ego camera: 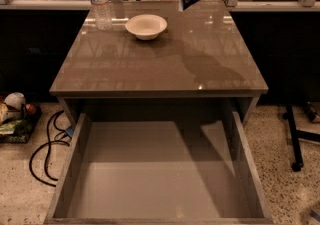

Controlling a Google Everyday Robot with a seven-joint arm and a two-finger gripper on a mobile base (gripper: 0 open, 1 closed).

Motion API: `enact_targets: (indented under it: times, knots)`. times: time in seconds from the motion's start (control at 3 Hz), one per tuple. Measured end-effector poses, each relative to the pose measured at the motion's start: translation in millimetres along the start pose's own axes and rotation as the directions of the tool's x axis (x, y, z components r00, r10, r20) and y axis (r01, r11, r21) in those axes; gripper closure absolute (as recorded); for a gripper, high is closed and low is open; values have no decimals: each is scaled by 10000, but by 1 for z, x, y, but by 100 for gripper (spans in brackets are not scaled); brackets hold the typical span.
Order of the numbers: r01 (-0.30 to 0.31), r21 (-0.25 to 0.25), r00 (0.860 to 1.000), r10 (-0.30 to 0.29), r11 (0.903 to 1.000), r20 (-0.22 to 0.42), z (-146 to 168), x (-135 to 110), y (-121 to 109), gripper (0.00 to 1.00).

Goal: Pick blue chip bag from top drawer and place on counter

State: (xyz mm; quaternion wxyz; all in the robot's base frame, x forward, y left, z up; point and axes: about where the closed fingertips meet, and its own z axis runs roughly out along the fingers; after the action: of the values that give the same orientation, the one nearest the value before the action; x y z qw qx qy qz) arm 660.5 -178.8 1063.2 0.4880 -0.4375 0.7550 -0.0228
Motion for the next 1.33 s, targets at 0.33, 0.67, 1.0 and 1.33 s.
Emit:
enact_targets:
  times: [0.33, 0.67, 1.0, 1.33]
  knots:
    - [-1030, 101, 9946, 1031, 9946, -145, 8, 51, 4, 100]
    - [-1838, -338, 9826, 1828, 9824, -323, 36, 94, 22, 100]
    - [-2449, -1041, 9685, 2382, 9639, -729, 75, 128, 42, 100]
    - [-2835, -1582, 9568, 2679, 9458, -1127, 99, 149, 58, 100]
